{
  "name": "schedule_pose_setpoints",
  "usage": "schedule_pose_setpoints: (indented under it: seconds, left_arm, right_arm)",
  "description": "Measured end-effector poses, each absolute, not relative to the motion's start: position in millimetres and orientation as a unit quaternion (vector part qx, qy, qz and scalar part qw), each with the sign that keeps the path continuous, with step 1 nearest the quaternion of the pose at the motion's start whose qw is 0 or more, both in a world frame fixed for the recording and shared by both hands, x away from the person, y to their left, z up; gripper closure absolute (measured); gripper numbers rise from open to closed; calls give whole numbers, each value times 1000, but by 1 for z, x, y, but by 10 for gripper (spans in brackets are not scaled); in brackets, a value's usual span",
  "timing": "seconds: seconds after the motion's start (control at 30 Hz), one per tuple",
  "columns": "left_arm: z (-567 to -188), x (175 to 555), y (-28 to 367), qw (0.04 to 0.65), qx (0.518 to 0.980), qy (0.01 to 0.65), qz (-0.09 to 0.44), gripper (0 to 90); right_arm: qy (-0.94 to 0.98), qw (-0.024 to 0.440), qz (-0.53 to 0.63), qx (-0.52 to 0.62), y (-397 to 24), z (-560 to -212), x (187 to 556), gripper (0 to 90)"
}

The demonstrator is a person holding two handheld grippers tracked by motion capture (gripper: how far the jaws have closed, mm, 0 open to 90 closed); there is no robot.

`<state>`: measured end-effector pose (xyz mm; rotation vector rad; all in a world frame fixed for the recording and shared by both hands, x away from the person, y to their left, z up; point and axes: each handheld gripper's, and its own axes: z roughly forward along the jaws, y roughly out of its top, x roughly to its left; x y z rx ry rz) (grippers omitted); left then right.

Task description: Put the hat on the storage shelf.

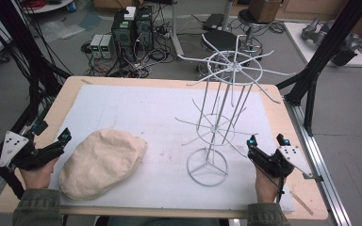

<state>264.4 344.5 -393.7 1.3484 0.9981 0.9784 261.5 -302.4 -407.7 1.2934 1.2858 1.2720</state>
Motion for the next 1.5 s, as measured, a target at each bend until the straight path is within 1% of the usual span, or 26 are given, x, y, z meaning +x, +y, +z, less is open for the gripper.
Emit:
schedule_pose_setpoints:
  seconds: [1.03,1.5]
  left_arm:
    - [-398,276,334,533,658,405,345,189]
    - [-405,285,326,505,703,393,312,189]
  right_arm:
    - [521,438,514,522,-302,-408,261,75]
    - [524,437,514,520,-302,-408,262,75]
